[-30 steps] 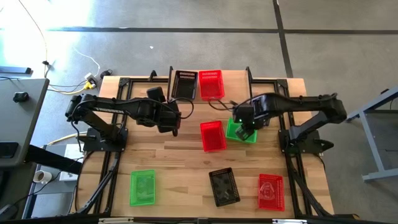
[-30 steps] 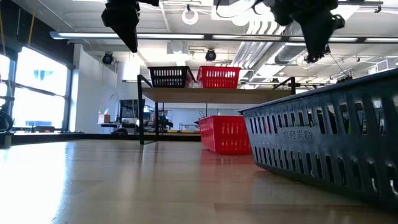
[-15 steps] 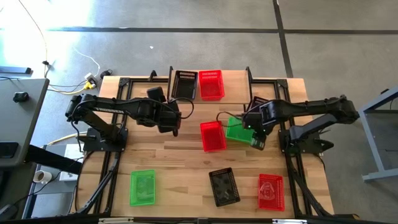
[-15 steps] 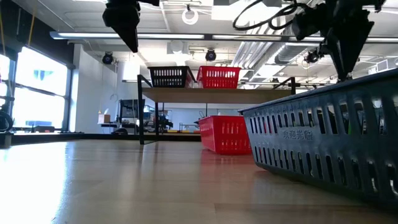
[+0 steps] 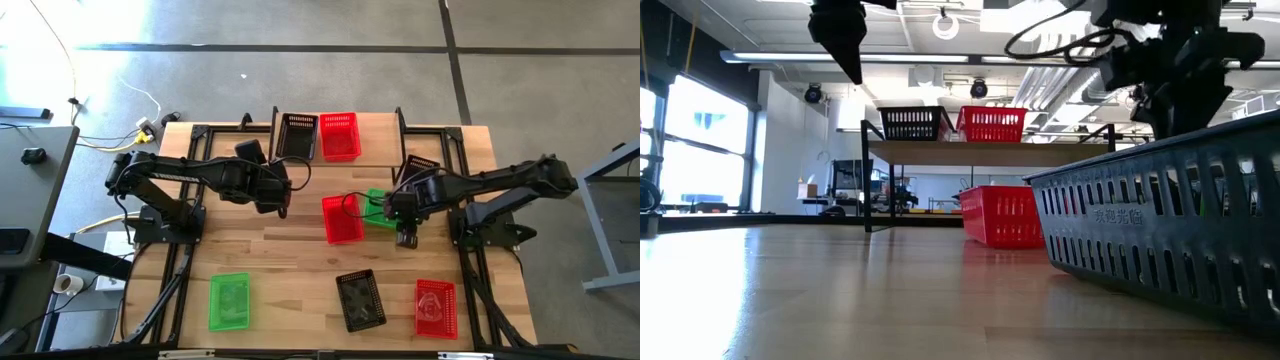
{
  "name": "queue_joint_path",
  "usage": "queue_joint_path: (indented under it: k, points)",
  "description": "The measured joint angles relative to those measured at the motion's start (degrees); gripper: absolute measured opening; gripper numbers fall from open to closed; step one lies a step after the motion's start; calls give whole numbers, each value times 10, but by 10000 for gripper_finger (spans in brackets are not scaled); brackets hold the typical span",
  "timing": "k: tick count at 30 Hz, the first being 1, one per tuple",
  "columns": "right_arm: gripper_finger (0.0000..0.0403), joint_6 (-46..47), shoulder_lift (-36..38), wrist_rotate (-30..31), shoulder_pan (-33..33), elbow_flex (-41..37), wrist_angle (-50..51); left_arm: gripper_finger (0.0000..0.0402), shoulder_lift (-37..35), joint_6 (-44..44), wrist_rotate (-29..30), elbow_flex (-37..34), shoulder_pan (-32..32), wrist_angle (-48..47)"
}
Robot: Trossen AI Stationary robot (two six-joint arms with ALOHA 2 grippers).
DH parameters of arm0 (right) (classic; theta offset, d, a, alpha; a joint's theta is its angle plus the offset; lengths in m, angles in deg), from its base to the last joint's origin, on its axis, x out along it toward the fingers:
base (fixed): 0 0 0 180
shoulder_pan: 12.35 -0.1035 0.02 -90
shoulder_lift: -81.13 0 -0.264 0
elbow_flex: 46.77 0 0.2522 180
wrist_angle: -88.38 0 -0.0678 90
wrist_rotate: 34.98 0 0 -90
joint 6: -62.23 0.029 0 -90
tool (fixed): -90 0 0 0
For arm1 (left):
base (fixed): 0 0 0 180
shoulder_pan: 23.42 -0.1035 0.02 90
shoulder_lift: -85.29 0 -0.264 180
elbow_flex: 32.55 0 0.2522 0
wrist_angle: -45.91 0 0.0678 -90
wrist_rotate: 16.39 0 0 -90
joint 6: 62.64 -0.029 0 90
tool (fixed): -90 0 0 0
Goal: Stack baskets on shelf by color
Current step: Put the stacked green bins on the shelf
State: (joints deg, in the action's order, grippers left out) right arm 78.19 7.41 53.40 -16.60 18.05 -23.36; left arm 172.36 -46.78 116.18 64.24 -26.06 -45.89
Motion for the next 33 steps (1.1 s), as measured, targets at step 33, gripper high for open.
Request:
queue_joint_path:
  k: [33]
  points:
    - [5,101,-2,-5,0,-84,-87,195,0,-11,0,0,0,1]
